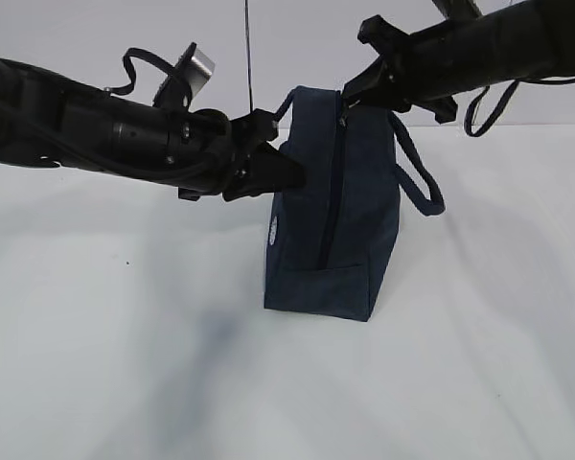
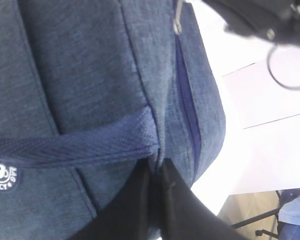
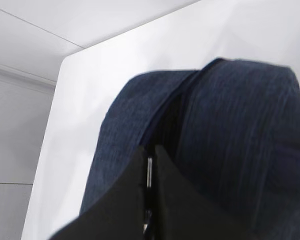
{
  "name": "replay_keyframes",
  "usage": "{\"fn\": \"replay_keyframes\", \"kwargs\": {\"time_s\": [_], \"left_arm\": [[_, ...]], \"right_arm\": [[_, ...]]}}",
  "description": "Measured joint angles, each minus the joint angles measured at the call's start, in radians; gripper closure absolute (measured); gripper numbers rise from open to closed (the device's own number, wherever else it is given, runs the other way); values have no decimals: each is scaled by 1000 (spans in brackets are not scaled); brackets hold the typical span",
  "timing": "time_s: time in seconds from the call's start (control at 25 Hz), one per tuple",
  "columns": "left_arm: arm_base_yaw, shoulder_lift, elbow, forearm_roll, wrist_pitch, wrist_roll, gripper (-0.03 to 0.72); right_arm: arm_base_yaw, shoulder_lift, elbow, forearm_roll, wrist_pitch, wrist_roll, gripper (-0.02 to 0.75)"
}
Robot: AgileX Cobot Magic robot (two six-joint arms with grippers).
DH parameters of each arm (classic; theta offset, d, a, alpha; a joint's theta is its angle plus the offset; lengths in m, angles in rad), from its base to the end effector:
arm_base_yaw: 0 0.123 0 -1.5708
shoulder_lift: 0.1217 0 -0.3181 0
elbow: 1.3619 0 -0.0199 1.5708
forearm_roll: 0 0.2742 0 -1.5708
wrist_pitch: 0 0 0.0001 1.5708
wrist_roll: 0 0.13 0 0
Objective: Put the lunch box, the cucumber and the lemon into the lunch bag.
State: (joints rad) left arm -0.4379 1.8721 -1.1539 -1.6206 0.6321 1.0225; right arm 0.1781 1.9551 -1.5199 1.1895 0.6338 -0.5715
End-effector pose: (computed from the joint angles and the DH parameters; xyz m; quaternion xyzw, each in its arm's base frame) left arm 0.3755 -0.2606 0.2086 0.0729 0.8490 -0.4604 0.2488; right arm 0.4867 0.1603 0.2638 0.0223 0.8605 0.3929 0.3235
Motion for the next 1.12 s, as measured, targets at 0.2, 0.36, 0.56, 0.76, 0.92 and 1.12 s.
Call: {"fn": "replay_keyframes", "kwargs": {"time_s": [0.2, 0.36, 0.56, 0.76, 0.92, 1.12], "left_arm": [[0, 0, 0, 1, 8, 0, 692], [0, 0, 0, 6, 10, 0, 692], [0, 0, 0, 12, 15, 0, 692], [0, 0, 0, 32, 17, 0, 692], [0, 0, 0, 37, 18, 0, 692], [0, 0, 0, 49, 20, 0, 692]], "right_arm": [[-4, 50, -80, 0, 4, 0, 731], [-12, 103, -151, 0, 15, 0, 731], [-13, 165, -233, 0, 24, 0, 731], [-19, 219, -311, 0, 31, 9, 731], [-26, 267, -370, 0, 33, 28, 731], [-34, 328, -447, 0, 43, 53, 731]]}}
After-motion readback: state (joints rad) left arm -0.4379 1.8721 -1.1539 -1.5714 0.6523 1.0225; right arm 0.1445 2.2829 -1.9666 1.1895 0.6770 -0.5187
